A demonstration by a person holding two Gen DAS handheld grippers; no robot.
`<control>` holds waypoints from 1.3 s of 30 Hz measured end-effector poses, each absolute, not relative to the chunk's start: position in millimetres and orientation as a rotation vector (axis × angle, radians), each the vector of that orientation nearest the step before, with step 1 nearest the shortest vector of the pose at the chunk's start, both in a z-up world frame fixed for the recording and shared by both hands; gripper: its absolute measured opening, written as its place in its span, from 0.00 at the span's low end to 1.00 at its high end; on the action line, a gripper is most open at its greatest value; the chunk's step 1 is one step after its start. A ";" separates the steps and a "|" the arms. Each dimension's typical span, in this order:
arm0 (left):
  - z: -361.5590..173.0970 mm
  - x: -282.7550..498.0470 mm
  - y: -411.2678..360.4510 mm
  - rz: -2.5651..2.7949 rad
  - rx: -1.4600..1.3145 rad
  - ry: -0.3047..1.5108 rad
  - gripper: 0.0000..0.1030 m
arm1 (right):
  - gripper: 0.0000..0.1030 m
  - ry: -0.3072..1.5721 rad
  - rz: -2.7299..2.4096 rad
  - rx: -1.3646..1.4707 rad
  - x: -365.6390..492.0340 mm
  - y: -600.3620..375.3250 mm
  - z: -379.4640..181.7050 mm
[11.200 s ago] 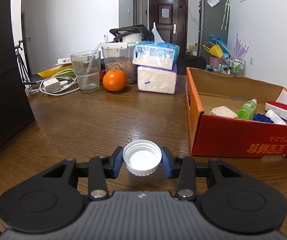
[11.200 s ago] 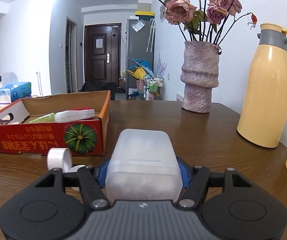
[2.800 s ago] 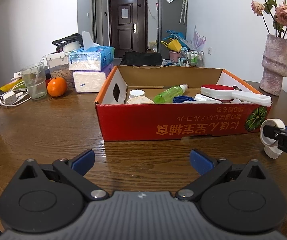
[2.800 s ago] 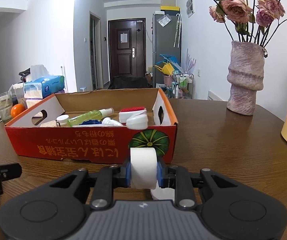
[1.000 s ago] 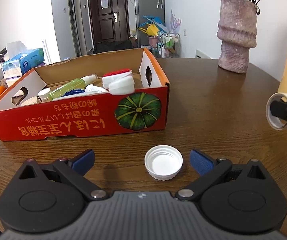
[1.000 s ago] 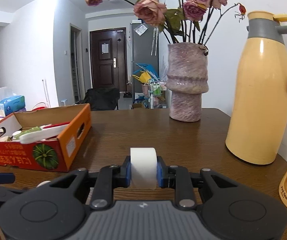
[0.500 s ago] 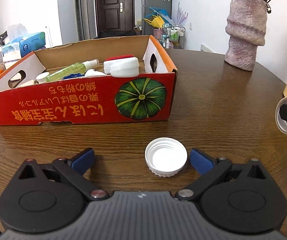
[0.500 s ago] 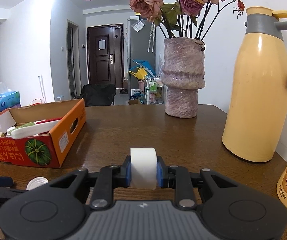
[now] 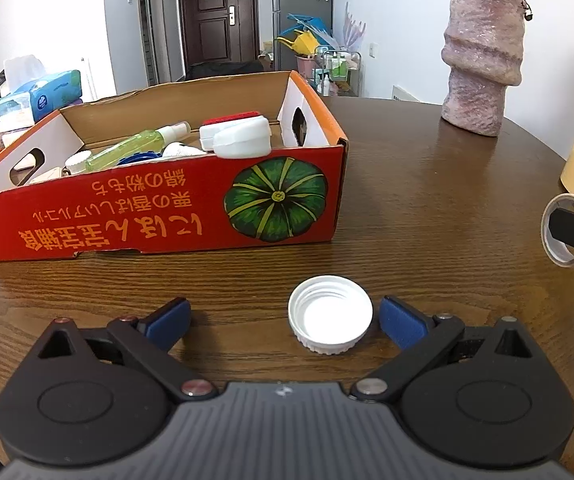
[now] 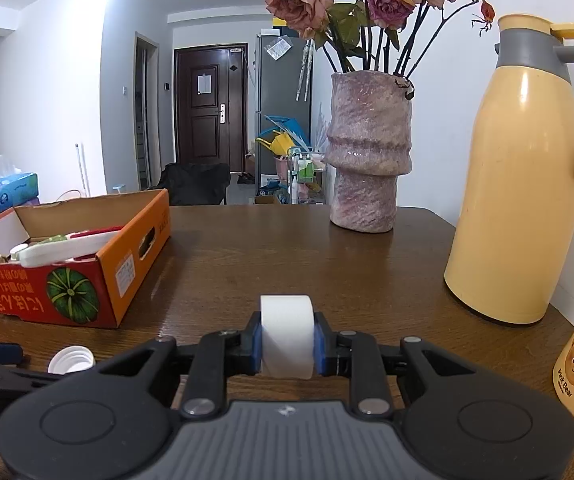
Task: Organize rigid objects
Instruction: 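Grasp the white cap with the left tool while the right tool holds the tape roll, then carry the white cap and tape roll over the red box with both tools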
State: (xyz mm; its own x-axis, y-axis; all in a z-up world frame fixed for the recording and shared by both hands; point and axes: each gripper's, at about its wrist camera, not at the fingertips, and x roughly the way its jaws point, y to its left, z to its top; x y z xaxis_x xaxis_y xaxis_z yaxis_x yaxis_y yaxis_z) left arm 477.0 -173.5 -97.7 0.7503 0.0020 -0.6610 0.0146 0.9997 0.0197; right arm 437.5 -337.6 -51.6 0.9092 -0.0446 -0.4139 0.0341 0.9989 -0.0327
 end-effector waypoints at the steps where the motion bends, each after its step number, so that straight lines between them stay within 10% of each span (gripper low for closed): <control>1: -96.8 475.8 -173.9 -0.017 0.023 0.718 0.91 | 0.23 0.427 -0.041 -0.025 437.5 -337.6 -51.5; 7: -92.1 468.8 -177.8 -0.064 0.037 0.684 0.41 | 0.23 0.427 -0.038 -0.028 438.0 -336.9 -51.6; 39: -63.8 428.5 -130.4 -0.044 0.011 0.583 0.41 | 0.23 0.329 0.039 -0.055 403.5 -290.2 -42.9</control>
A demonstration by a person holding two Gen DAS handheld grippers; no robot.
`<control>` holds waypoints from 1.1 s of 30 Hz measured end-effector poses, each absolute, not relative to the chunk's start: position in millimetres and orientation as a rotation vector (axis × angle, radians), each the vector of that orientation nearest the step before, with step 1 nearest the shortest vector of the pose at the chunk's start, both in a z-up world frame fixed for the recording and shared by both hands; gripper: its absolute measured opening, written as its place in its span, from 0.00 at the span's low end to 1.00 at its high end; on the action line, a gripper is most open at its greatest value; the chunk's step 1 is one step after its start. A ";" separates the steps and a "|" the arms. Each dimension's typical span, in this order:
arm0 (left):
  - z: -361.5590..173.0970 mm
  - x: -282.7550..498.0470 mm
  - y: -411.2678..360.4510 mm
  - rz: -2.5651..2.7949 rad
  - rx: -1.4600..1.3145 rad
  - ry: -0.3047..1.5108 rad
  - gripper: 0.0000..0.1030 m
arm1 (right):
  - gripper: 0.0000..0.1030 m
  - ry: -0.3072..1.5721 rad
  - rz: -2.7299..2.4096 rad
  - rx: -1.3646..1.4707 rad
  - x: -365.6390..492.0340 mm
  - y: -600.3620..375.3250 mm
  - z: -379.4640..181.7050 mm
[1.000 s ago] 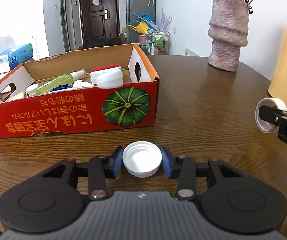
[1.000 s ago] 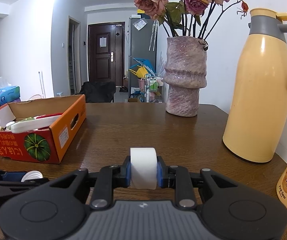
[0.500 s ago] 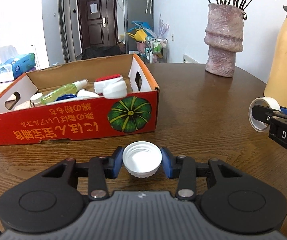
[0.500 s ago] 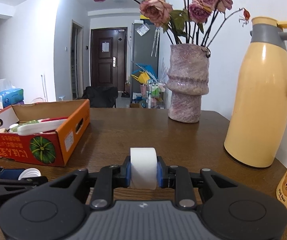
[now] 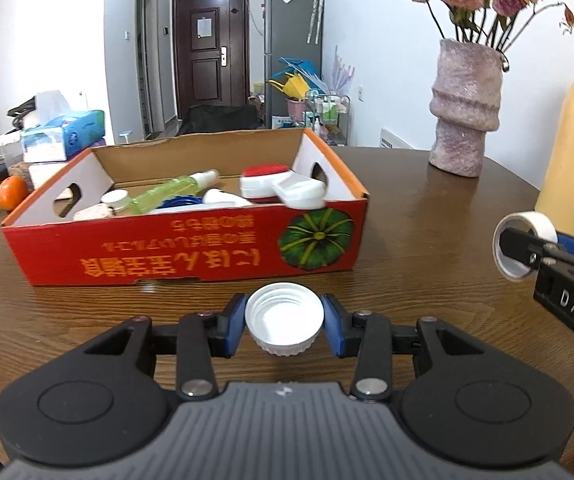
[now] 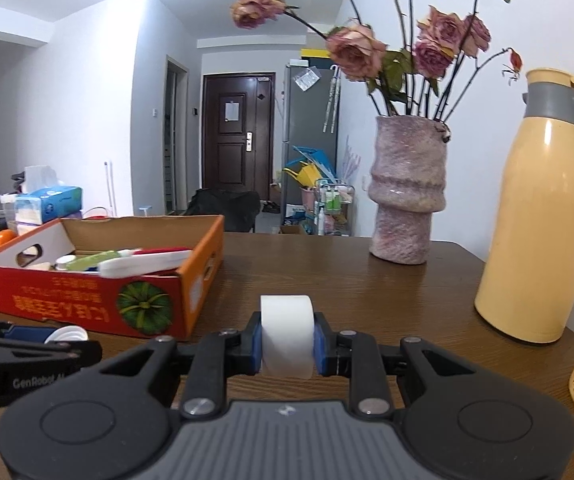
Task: Organize rigid objects
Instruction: 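Carry the white cap and tape roll over the red box with both tools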
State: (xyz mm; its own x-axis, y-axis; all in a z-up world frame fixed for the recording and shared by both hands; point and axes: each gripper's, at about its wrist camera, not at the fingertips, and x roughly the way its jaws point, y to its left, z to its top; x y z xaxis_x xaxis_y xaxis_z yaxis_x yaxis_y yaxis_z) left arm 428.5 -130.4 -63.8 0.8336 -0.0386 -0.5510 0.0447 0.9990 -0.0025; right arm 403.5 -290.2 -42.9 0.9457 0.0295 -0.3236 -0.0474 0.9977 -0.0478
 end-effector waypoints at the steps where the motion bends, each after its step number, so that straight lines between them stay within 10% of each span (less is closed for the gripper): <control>1: -62.3 426.2 -126.3 -0.040 0.007 0.578 0.41 | 0.23 0.328 0.045 -0.055 402.2 -286.3 -43.0; 33: -25.7 388.8 -11.1 0.019 -0.069 0.465 0.41 | 0.23 0.296 0.158 -0.001 377.8 -167.6 -33.8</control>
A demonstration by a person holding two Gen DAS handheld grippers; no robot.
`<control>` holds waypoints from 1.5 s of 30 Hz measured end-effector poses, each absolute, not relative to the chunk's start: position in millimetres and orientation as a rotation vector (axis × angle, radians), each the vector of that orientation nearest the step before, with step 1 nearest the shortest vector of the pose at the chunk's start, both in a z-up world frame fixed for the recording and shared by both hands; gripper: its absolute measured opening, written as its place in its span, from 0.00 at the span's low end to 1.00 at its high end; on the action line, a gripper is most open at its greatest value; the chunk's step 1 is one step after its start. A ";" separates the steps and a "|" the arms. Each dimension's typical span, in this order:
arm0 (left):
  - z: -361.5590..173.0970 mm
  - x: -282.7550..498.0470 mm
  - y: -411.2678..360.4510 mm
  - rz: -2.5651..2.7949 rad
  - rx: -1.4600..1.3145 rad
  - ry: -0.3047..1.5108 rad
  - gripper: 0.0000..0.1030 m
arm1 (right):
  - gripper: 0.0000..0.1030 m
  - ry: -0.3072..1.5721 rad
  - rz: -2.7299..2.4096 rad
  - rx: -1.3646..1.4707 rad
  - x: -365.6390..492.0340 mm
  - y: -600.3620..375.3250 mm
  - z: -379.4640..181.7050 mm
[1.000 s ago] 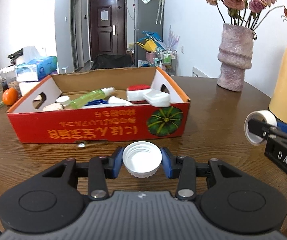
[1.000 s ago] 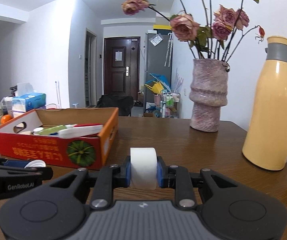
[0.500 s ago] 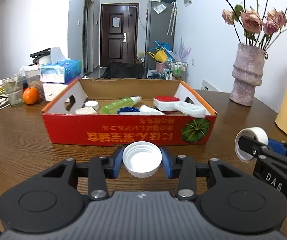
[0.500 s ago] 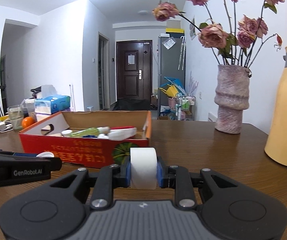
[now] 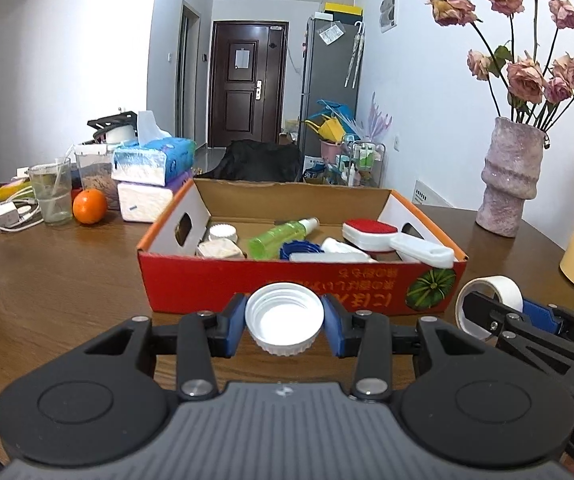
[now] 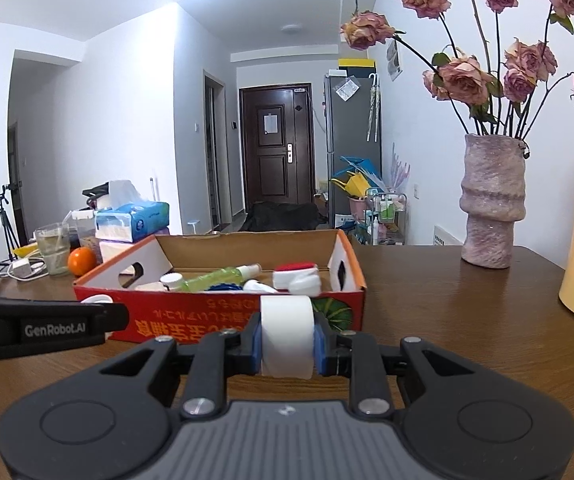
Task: Organize rigid objects
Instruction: 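Carry the white cap and tape roll over the red box with both tools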
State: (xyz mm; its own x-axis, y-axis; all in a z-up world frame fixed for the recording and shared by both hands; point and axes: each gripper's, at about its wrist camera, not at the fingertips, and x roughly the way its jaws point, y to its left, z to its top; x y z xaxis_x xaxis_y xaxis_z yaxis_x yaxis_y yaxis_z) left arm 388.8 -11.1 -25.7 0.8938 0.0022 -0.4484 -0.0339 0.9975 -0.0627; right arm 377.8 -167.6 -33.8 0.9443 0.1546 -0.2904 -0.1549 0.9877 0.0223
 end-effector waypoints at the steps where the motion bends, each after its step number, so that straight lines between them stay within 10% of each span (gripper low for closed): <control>1: -24.4 389.7 -9.6 0.019 -0.068 0.462 0.41 | 0.23 0.295 0.158 -0.001 378.5 -164.8 -33.2; 45: -1.4 511.1 10.6 0.054 -0.131 0.429 0.41 | 0.23 0.281 0.171 0.049 498.8 -139.2 -9.7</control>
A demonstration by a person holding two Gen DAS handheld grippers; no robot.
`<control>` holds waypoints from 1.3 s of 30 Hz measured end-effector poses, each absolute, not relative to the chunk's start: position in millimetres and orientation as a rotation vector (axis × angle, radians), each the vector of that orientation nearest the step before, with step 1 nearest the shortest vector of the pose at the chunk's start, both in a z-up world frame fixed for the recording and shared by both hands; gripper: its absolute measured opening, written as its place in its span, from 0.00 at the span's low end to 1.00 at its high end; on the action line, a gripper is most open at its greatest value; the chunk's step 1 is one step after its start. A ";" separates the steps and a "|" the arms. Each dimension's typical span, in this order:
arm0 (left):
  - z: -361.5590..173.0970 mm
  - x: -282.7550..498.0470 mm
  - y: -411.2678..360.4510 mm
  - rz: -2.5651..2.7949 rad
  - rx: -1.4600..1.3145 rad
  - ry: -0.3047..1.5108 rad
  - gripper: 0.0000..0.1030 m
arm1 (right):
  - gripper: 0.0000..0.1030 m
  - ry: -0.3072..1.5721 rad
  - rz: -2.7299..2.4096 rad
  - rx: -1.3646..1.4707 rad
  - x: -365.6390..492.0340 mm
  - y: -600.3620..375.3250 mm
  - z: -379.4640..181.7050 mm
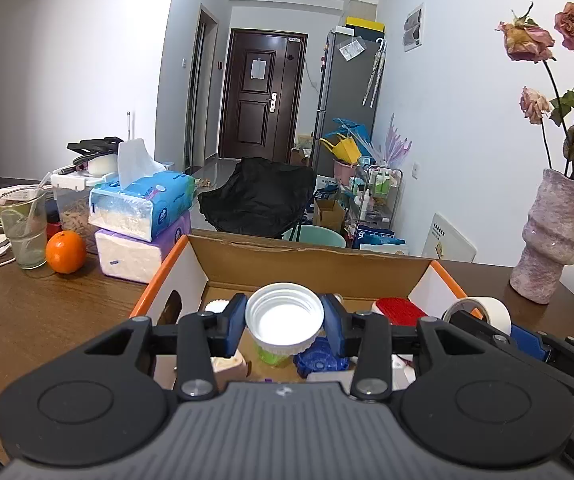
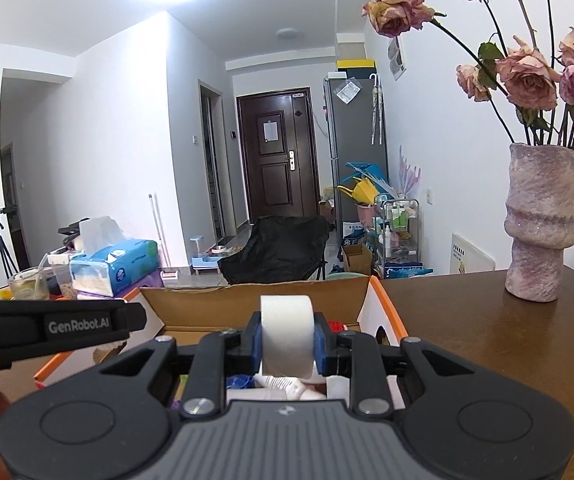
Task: Organize rigid objects
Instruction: 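Carry the white cap and tape roll over the red box with both tools, then open both tools to drop the white cap and tape roll into the box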
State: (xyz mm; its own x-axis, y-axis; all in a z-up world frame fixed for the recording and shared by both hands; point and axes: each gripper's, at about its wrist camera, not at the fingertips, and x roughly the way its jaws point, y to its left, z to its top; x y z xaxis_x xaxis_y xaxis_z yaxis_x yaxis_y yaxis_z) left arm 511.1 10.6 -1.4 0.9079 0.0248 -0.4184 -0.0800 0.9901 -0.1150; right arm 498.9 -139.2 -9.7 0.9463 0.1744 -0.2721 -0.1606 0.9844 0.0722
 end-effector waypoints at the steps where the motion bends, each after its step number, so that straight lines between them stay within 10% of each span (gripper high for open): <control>1: -1.9 514.6 10.7 0.055 -0.130 0.430 0.41 | 0.23 0.283 0.170 0.049 502.0 -138.9 -9.8; 32: -14.2 588.7 30.8 0.100 -0.066 0.450 0.40 | 0.23 0.351 0.172 0.009 573.4 -120.1 -20.8; 36: -13.2 586.2 32.1 0.105 -0.070 0.442 0.66 | 0.23 0.352 0.163 0.013 571.4 -122.6 -19.3; 39: -10.4 581.5 33.1 0.137 -0.073 0.416 0.92 | 0.43 0.356 0.150 0.022 570.7 -125.9 -18.7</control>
State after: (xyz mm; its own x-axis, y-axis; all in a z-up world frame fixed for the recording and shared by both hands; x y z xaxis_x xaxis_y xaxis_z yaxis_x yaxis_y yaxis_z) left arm 581.5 33.1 -10.4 0.9055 0.1176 -0.4078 -0.1474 0.9882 -0.0422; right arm 570.7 -125.9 -18.7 0.9261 0.1505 -0.3459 -0.1426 0.9886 0.0481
